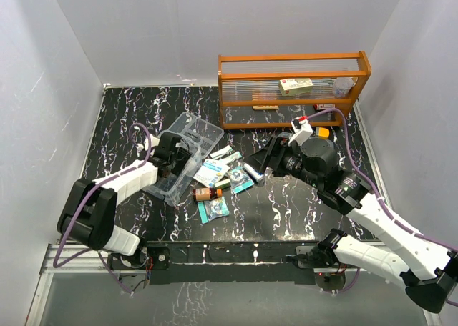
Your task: Organize the medicine kit
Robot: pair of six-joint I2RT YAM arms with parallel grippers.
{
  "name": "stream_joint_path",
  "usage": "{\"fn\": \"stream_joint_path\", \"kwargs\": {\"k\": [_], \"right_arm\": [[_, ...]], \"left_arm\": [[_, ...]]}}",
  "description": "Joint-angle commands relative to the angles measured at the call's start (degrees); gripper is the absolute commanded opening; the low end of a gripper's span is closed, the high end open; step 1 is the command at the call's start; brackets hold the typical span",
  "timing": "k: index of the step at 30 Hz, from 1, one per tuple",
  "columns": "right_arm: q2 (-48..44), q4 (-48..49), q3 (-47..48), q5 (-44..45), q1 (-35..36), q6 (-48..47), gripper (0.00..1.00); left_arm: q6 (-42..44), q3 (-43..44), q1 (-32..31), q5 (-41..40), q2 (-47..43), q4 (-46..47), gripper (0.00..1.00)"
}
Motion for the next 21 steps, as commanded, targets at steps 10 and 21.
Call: {"fn": "stream_joint_path", "kwargs": {"k": [10,21], "right_arm": [[-1.21,3.71,0.08,-0.16,-0.16,-0.28,0.75],[-2.01,3.4,-0.47,0.96,-0.12,0.03,0.75]], "left_arm": [[-2.83,2.79,-0.38,1.94,1.9,0.57,0.51],[-0.45,5.82,-0.4,3.01,2.98,-4.67,0.54]]}}
